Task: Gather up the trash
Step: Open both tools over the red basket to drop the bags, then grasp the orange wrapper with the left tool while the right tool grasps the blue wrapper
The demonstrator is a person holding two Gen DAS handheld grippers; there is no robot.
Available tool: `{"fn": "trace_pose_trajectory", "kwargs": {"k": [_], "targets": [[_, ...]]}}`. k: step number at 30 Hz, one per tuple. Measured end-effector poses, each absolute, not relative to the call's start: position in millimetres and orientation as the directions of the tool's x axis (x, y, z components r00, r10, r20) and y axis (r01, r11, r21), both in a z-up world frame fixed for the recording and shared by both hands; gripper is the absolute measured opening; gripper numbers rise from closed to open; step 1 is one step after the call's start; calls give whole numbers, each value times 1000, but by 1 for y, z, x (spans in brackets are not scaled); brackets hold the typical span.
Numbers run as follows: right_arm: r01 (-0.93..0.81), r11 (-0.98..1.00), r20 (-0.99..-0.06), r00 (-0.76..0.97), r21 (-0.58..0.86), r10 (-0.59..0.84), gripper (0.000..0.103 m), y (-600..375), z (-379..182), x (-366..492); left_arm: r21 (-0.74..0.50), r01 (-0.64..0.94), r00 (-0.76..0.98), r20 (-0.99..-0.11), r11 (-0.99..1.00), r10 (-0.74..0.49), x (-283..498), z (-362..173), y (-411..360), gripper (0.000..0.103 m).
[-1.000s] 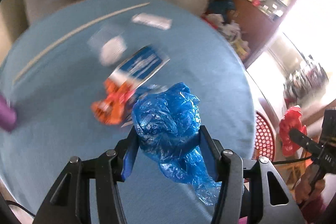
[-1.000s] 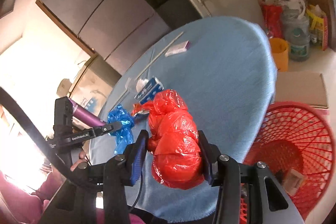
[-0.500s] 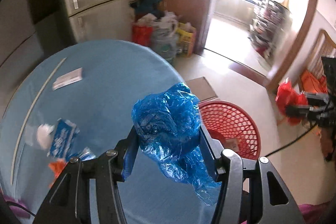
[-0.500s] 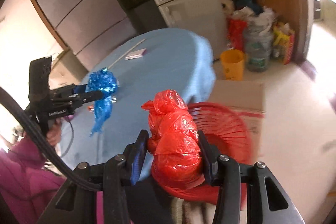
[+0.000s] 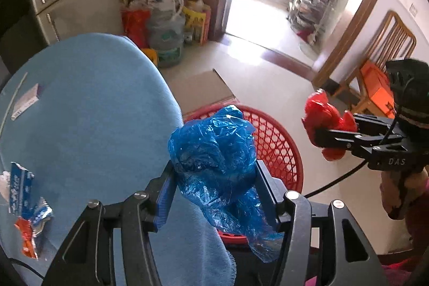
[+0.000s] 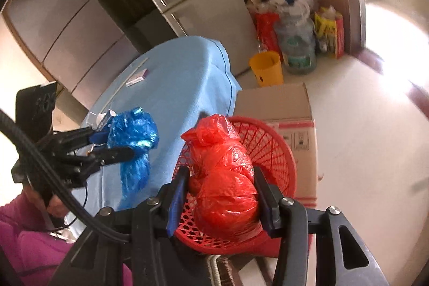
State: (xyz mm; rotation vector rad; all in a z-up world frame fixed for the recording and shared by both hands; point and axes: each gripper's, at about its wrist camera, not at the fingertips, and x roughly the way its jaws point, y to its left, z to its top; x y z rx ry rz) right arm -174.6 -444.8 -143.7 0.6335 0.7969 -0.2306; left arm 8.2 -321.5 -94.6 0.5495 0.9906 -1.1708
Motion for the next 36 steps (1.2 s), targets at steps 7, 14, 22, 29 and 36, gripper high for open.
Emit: {"fn": "trace_pose_trajectory", "kwargs": {"k": [7, 14, 22, 29, 36], "targets": [[458, 741, -728, 683, 491, 60, 60, -455, -153, -178, -98, 945, 67, -876, 312, -477, 2, -102, -334, 64], [438, 749, -704, 708, 497, 53, 60, -452, -145, -172, -123, 921, 79, -871, 371, -485, 21, -98, -312, 65], [338, 772, -637, 763, 539, 111, 60, -433, -124, -139, -136, 794, 192, -869, 593, -457, 68, -93, -211, 66], [210, 770, -583, 775, 602, 244, 60, -400, -121, -88, -66, 565, 381, -863, 822, -332, 109, -89, -101, 67], [99, 755, -552, 744, 648, 376, 60, -349, -126, -43, -61, 443, 461, -840, 894, -286, 141, -83, -51, 68]]}}
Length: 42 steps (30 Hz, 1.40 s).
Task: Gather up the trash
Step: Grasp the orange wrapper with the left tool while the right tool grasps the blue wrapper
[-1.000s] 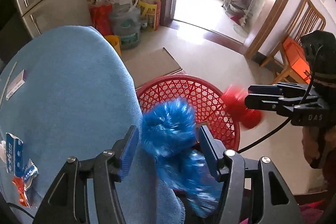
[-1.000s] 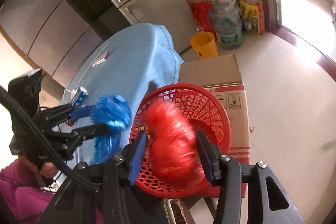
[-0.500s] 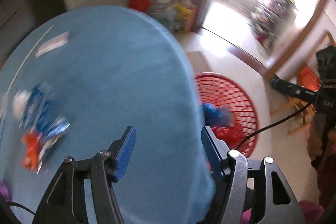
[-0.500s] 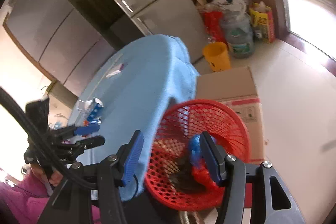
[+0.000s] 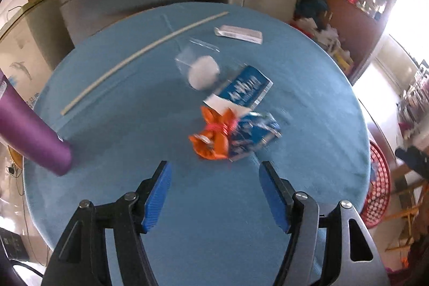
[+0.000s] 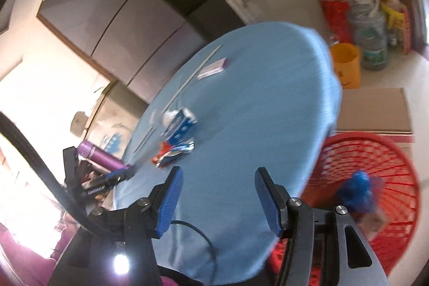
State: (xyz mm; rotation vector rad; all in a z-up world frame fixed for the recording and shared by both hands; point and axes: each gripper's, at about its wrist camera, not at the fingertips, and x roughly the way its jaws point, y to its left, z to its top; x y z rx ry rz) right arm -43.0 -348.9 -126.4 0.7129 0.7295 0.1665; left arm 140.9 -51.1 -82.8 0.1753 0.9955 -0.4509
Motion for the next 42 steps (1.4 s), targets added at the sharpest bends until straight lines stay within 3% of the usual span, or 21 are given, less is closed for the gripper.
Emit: {"fn": "trace_pose_trajectory", "kwargs": {"k": [8, 17, 19, 20, 22, 32, 42], "targets": [[101, 757, -577, 714, 646, 397, 60, -331, -135, -41, -76, 465, 427, -854, 882, -299, 178, -103, -65, 68], [112, 679, -545, 696, 725, 467, 60, -330, -145, -35, -114, 468, 362, -880, 876, -308, 213, -143, -83, 68], [105, 661, -536, 684, 743, 495, 60, -325, -148, -25, -164, 467, 327, -881, 869, -342, 213, -150, -83, 56], [103, 654, -534, 678, 749, 505, 60, -322, -148, -20, -188, 469, 304, -883, 863, -357, 212, -154, -84, 42], [93, 638, -527, 662, 764, 534, 60, -316, -149, -6, -179, 485, 317, -876, 856, -363, 204, -155, -86, 34], [141, 570, -527, 603, 810, 599, 61, -278, -173, 65, -293, 563, 231, -842, 772, -488, 127, -144, -75, 33], [220, 562, -572, 573, 798, 587, 61, -258, -204, 123, -283, 497, 291, -836, 820, -465, 114, -127, -27, 33]]}}
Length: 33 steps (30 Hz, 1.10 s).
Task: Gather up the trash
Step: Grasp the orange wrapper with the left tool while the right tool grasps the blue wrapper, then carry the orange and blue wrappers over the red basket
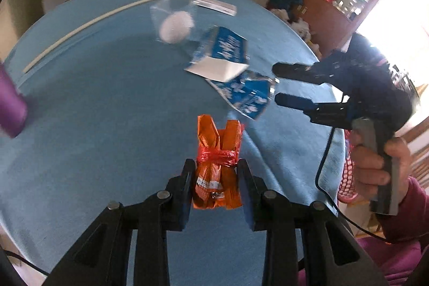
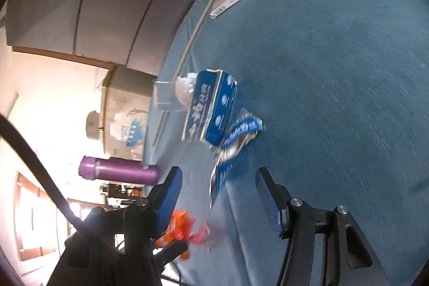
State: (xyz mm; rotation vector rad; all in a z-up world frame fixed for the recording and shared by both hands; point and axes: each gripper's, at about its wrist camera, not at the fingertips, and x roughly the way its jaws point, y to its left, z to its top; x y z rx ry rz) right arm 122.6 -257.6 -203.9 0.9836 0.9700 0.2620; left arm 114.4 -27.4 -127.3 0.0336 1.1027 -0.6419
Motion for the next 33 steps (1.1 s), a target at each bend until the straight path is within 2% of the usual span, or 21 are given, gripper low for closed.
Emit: {"fn": "trace_pose_trajectory", "kwargs": {"k": [2, 4, 7, 9, 15, 21, 33], "targets": [[235, 585, -602, 556, 776, 574, 58, -250, -208, 134, -287, 476, 300, -835, 831, -461, 116, -126, -20, 33], [227, 627, -628, 556, 745, 545, 45, -243, -208, 145, -294, 463, 300, -836, 836, -459, 115, -125, -14, 33], [220, 697, -674, 560, 682, 483, 33, -234, -201, 151, -289, 456, 299, -841, 842, -450, 114, -126, -13, 33], [198, 734, -686, 570, 650, 453, 29, -230, -195, 148, -289, 453, 294, -844, 843, -448, 114, -126, -10, 33], [173, 777, -684, 612, 605, 396, 26, -241, -183, 113, -292, 464, 287, -844, 837, -453, 111, -122, -16, 33], [195, 721, -634, 657, 665, 407, 26, -274, -177, 72, -283, 494, 277, -846, 822, -457, 110, -120, -37, 33], [234, 686, -598, 718, 689, 356, 26, -316, -160, 7, -263, 548, 262, -848, 794, -461, 111, -110, -73, 33]]}}
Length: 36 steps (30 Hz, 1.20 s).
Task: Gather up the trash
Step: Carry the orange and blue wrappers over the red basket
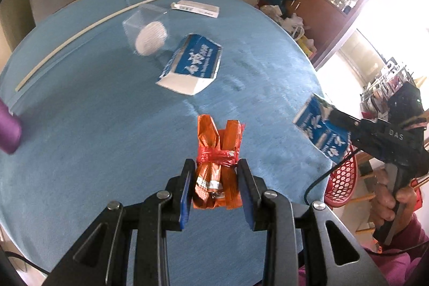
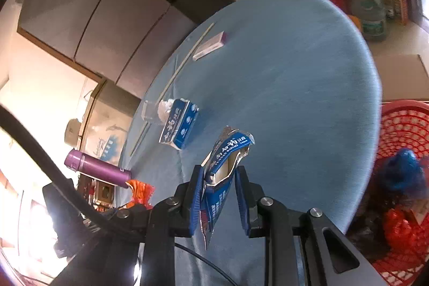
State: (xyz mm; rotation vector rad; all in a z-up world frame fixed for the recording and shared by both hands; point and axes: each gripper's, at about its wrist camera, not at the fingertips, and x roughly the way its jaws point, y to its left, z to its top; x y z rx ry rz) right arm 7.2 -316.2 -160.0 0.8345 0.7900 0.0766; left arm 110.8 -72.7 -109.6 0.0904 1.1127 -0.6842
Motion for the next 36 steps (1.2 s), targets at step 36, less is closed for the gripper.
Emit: {"fn": "trace_pose_trajectory", "kwargs": {"k": [36], "targets": [[426, 644, -611, 788, 636, 82, 26, -425, -127, -133, -135, 873, 157, -831, 468, -533, 56, -67, -254, 33]]}}
